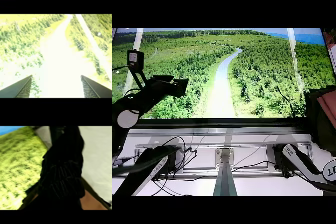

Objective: Fold the clothes and pants, and hang the long-sleeved shirts on hangers.

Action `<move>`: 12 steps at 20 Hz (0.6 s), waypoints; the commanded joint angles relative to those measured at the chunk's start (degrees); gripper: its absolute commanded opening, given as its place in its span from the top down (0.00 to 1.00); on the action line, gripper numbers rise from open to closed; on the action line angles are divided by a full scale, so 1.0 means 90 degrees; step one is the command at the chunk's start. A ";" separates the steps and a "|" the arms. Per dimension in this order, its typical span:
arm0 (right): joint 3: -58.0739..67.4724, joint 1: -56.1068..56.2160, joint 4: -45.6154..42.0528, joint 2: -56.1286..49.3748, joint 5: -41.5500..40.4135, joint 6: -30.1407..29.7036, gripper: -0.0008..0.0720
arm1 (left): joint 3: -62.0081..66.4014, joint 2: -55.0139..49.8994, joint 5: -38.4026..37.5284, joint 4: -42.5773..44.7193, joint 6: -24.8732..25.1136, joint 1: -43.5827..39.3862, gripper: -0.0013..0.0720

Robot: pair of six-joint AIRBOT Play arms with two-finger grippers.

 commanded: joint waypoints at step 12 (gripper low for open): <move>0.0034 -0.1350 0.1472 -0.0017 -0.0100 -0.0024 0.71 | 0.0007 0.0024 0.0007 0.0002 -0.0002 0.0010 0.04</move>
